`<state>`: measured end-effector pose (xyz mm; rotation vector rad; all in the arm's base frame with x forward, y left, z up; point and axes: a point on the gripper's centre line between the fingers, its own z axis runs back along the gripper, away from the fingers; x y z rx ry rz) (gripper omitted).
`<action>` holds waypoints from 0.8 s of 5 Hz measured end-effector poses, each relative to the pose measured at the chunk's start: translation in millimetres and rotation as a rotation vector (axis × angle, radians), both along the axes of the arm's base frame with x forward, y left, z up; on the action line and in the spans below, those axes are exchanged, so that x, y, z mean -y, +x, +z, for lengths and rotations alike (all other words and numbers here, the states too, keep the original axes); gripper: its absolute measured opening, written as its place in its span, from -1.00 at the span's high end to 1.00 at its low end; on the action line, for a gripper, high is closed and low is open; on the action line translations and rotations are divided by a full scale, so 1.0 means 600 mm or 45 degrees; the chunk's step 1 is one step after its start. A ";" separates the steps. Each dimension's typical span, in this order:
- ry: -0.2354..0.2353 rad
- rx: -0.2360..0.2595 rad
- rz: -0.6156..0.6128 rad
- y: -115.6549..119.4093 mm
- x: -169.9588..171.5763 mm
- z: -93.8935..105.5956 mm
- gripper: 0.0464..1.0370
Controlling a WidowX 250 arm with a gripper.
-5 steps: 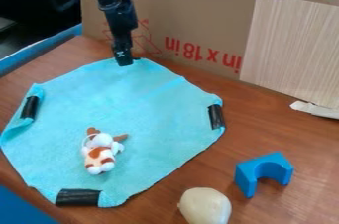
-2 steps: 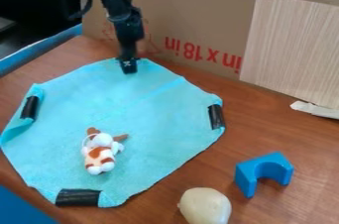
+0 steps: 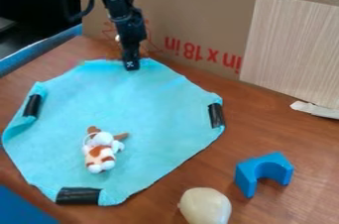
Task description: Fold the cloth from top right to bottom left
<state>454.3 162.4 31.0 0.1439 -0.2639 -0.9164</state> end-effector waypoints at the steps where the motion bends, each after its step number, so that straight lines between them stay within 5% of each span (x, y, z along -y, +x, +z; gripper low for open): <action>1: -0.007 0.002 -0.007 0.000 0.001 -0.002 0.70; 2: -0.033 0.001 -0.011 -0.003 0.000 -0.002 0.92; 4: -0.224 -0.005 -0.033 -0.055 0.002 0.033 0.95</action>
